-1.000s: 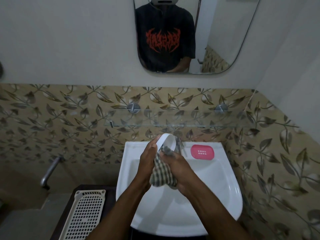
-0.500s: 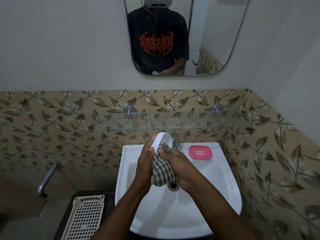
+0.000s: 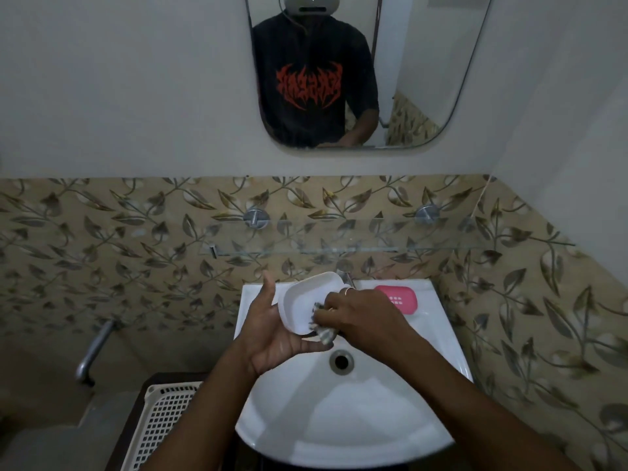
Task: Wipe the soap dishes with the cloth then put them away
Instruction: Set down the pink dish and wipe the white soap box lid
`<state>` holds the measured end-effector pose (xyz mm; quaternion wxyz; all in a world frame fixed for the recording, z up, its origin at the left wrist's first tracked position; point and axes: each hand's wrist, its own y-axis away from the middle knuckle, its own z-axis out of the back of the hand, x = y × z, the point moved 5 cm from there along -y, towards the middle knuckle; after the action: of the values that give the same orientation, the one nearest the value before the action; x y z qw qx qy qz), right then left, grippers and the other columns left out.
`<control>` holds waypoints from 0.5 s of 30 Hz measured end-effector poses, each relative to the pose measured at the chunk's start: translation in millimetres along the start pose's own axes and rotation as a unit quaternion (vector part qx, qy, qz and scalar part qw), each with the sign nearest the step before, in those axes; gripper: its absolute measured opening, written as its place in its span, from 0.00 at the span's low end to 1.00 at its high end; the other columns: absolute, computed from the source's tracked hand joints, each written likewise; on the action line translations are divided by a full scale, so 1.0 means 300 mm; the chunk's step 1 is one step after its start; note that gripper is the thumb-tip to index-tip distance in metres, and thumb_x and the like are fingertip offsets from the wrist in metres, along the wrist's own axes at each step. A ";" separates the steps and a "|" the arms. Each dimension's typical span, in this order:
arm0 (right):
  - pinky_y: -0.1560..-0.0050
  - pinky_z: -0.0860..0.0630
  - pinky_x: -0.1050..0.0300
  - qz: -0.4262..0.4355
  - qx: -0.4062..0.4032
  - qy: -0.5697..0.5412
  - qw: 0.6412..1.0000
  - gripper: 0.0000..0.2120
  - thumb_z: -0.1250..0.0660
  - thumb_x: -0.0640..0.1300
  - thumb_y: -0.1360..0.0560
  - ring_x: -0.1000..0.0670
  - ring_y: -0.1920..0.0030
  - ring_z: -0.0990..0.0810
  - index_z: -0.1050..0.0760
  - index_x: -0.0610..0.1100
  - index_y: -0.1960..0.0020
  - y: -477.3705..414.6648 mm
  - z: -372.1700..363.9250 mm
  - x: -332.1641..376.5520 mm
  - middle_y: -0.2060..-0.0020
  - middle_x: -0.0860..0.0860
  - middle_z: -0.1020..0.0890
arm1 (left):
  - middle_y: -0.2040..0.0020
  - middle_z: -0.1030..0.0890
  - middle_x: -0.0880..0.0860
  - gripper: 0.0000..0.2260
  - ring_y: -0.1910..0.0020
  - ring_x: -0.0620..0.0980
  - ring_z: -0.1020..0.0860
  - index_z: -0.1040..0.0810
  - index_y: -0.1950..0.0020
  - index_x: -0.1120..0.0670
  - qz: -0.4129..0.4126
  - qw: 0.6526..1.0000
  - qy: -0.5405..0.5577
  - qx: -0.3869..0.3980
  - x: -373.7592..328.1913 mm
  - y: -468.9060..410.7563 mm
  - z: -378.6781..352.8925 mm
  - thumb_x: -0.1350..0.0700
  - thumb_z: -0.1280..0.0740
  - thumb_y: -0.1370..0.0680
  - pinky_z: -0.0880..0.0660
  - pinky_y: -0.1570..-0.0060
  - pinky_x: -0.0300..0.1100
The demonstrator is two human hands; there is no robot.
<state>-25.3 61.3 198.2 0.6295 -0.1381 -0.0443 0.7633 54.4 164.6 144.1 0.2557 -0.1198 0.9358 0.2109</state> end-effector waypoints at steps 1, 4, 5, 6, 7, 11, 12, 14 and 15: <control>0.75 0.40 0.59 0.000 -0.015 0.013 1.000 0.12 0.43 0.45 0.28 0.47 0.66 0.22 0.22 0.53 0.53 0.002 -0.005 -0.009 0.62 0.52 0.21 | 0.39 0.21 0.62 0.40 0.47 0.62 0.20 0.24 0.33 0.58 0.003 1.000 -0.025 -0.020 -0.003 -0.005 0.012 0.27 0.48 0.27 0.24 0.48 0.61; 0.75 0.36 0.58 -0.024 -0.022 -0.005 0.999 0.09 0.39 0.45 0.28 0.47 0.65 0.22 0.22 0.53 0.53 0.010 -0.020 -0.012 0.61 0.52 0.20 | 0.50 0.19 0.60 0.25 0.56 0.57 0.23 0.17 0.43 0.57 -0.017 0.997 -0.067 -0.047 -0.006 -0.013 -0.009 0.39 0.44 0.21 0.29 0.61 0.49; 0.74 0.34 0.58 -0.038 -0.016 -0.025 0.999 0.08 0.34 0.44 0.29 0.47 0.64 0.21 0.21 0.53 0.52 0.016 -0.027 -0.010 0.60 0.52 0.19 | 0.53 0.18 0.60 0.22 0.57 0.56 0.24 0.15 0.47 0.57 -0.030 0.995 -0.073 -0.067 -0.001 -0.017 -0.016 0.44 0.43 0.21 0.30 0.60 0.49; 0.72 0.31 0.58 -0.061 -0.009 -0.046 0.997 0.11 0.30 0.43 0.31 0.46 0.62 0.20 0.20 0.54 0.50 0.022 -0.038 -0.004 0.59 0.52 0.17 | 0.55 0.17 0.61 0.19 0.55 0.57 0.23 0.15 0.48 0.59 -0.040 0.993 -0.071 -0.087 0.007 -0.019 -0.023 0.47 0.42 0.20 0.29 0.56 0.50; 0.69 0.29 0.57 -0.080 -0.003 -0.069 0.994 0.14 0.29 0.42 0.32 0.46 0.59 0.19 0.20 0.54 0.48 0.024 -0.037 0.006 0.57 0.52 0.16 | 0.52 0.17 0.62 0.18 0.51 0.58 0.23 0.18 0.44 0.60 -0.047 0.991 -0.061 -0.110 0.016 -0.024 -0.021 0.49 0.40 0.20 0.27 0.50 0.52; 0.57 0.29 0.57 -0.164 0.016 -0.283 0.945 0.16 0.37 0.43 0.32 0.50 0.56 0.21 0.19 0.50 0.47 0.026 -0.046 0.043 0.52 0.51 0.15 | 0.40 0.21 0.65 0.28 0.42 0.61 0.22 0.26 0.34 0.62 -0.047 0.986 -0.052 -0.149 0.054 -0.052 0.016 0.47 0.31 0.28 0.22 0.44 0.53; 0.55 0.27 0.57 -0.172 0.009 -0.321 0.931 0.16 0.38 0.43 0.32 0.49 0.54 0.21 0.19 0.50 0.46 0.030 -0.043 0.057 0.52 0.50 0.16 | 0.44 0.19 0.64 0.28 0.45 0.61 0.21 0.25 0.35 0.62 -0.055 0.985 -0.049 -0.153 0.050 -0.056 0.022 0.47 0.31 0.30 0.19 0.49 0.52; 0.51 0.24 0.54 -0.156 0.000 -0.308 0.939 0.19 0.38 0.41 0.30 0.48 0.48 0.20 0.20 0.52 0.42 0.042 -0.041 0.063 0.47 0.53 0.17 | 0.48 0.18 0.63 0.27 0.49 0.59 0.20 0.25 0.37 0.62 -0.063 0.985 -0.053 -0.149 0.045 -0.056 0.028 0.48 0.31 0.30 0.18 0.53 0.50; 0.53 0.25 0.56 -0.137 -0.002 -0.268 0.954 0.20 0.37 0.41 0.31 0.49 0.47 0.21 0.21 0.55 0.42 0.044 -0.034 0.055 0.46 0.56 0.17 | 0.46 0.19 0.64 0.27 0.47 0.59 0.20 0.26 0.35 0.63 -0.060 0.987 -0.056 -0.138 0.044 -0.054 0.022 0.49 0.32 0.29 0.19 0.50 0.51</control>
<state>-37.8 73.7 182.7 0.6927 0.0775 -0.2316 0.6786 51.7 151.7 126.6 0.3011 -0.1983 0.8728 0.3290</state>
